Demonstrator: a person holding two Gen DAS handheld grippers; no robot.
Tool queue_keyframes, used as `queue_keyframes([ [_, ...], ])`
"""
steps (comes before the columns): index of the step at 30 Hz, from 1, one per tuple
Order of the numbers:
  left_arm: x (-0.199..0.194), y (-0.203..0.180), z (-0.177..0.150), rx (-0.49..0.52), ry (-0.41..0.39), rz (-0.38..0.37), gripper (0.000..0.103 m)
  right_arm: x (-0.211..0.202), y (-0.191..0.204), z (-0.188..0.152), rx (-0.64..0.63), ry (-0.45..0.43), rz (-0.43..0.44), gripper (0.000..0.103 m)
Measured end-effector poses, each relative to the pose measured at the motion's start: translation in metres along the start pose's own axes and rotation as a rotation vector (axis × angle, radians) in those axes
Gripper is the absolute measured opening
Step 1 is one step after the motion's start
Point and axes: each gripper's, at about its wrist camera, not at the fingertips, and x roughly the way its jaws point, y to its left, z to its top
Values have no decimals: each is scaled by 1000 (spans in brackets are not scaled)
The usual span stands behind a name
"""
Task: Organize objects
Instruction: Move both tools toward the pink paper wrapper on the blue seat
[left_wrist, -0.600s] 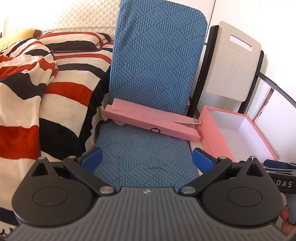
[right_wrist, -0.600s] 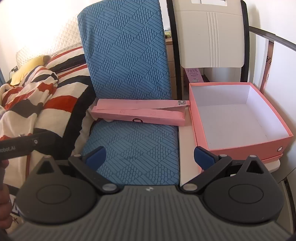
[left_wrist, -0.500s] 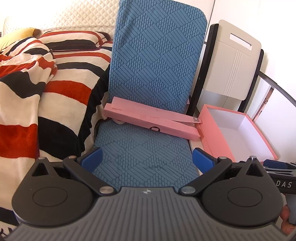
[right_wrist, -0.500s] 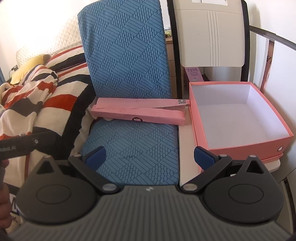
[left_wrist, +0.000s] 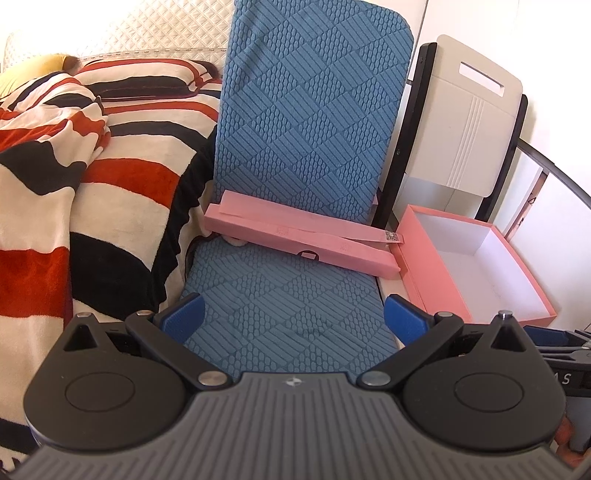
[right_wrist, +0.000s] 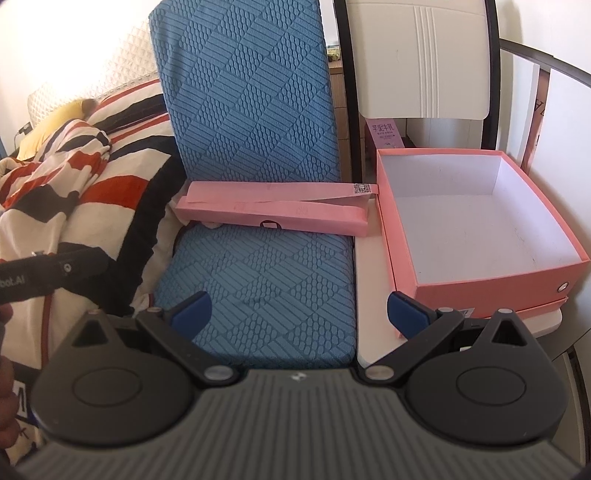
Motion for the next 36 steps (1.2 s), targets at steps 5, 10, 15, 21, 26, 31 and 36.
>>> queue_keyframes([
  [5, -2, 0, -1, 1, -1, 0, 103, 1, 0, 1, 3, 7, -1, 103],
  [10, -1, -1, -2, -4, 5, -6, 103, 1, 1, -1, 4, 15, 0, 103],
  [15, -2, -1, -2, -2, 4, -7, 103, 1, 0, -2, 11, 21, 2, 103],
  [21, -3, -1, -3, -4, 5, -4, 103, 3, 0, -2, 12, 29, 8, 103],
  [26, -3, -1, -3, -5, 5, -6, 103, 4, 0, -3, 12, 34, 3, 103],
  [31, -2, -1, -1, -3, 6, -10, 103, 4, 0, -2, 13, 34, 1, 103],
  [36, 2, 1, -1, -5, 11, -17, 103, 5, -1, -4, 17, 40, -6, 103],
])
